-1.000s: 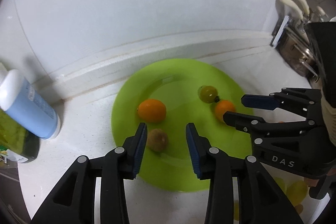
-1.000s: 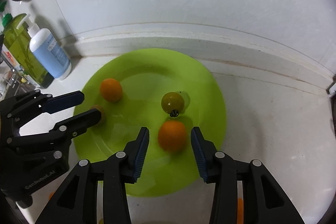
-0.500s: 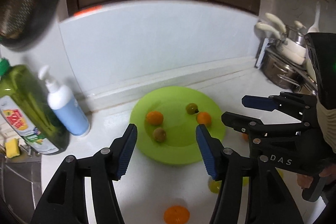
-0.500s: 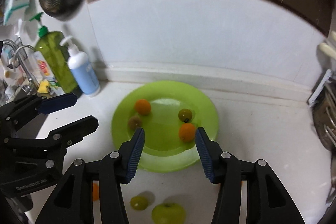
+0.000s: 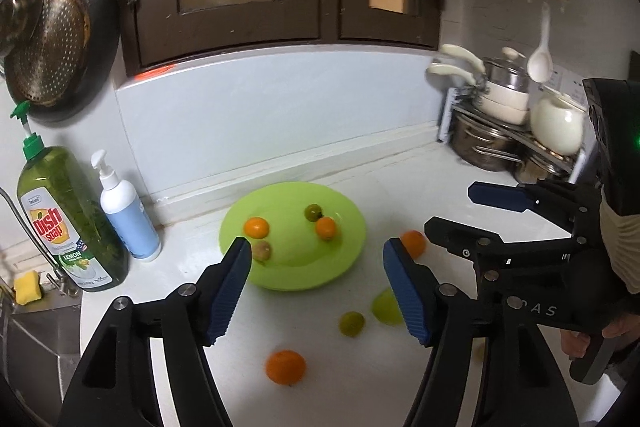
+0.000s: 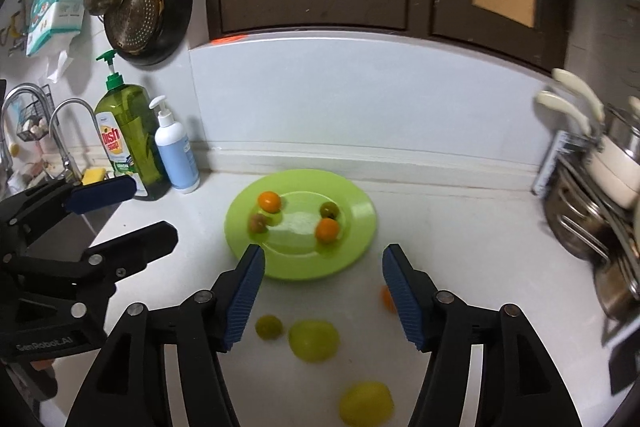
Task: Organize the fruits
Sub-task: 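Pull both tools back from the plate toward the remaining fruits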
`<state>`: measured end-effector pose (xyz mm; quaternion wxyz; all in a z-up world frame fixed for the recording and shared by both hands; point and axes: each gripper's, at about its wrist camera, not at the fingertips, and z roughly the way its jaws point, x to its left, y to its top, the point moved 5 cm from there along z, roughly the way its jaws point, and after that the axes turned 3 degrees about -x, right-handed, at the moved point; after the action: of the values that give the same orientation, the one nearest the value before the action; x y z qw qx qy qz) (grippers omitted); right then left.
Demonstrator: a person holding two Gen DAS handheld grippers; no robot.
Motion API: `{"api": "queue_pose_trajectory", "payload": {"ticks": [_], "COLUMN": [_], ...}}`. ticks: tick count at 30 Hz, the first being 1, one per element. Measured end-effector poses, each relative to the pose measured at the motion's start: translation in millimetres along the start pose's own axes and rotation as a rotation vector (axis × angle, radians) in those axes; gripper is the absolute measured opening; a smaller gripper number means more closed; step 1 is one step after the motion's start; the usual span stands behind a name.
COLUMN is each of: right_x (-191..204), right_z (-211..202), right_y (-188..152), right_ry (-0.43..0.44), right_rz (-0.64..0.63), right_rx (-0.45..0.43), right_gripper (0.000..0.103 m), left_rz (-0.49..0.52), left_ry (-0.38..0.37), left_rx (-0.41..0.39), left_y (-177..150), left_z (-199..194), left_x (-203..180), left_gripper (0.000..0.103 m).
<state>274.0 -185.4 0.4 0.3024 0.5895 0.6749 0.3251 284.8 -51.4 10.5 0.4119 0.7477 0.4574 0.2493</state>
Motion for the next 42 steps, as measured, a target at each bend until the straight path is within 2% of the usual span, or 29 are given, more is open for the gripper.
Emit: {"api": "queue_pose_trajectory", "payload": {"ticks": [10, 17, 23, 29, 32, 42], "right_x": [-8, 14, 39, 58, 67, 75], "right_z": [-38, -41, -26, -4, 10, 59], "right_y": [-35, -49, -60, -69, -74, -84], "right_ry": [-0.074, -0.042, -0.003, 0.041, 0.058, 0.1], "right_rz": [0.01, -0.021, -0.086, -0.146, -0.184, -0.211], "right_rx": [-0.017, -0.021, 0.0, 0.039, 0.066, 0.167], "right_gripper": [0.062, 0.062, 0.062, 0.061, 0.055, 0.046], "left_rz": [0.008, 0.011, 0.06, 0.075, 0.081, 0.056], "left_ry": [0.016, 0.021, 0.077, 0.077, 0.079, 0.061], "left_rx": [0.023, 0.041, 0.029, 0.072, 0.084, 0.147], "left_y": [-42, -66, -83, -99, -104, -120], "left_z": [-22, -28, -29, -16, -9, 21], "left_x": [-13, -6, 6, 18, 21, 31], "left_gripper": [0.069, 0.069, 0.068, 0.064, 0.063, 0.054]}}
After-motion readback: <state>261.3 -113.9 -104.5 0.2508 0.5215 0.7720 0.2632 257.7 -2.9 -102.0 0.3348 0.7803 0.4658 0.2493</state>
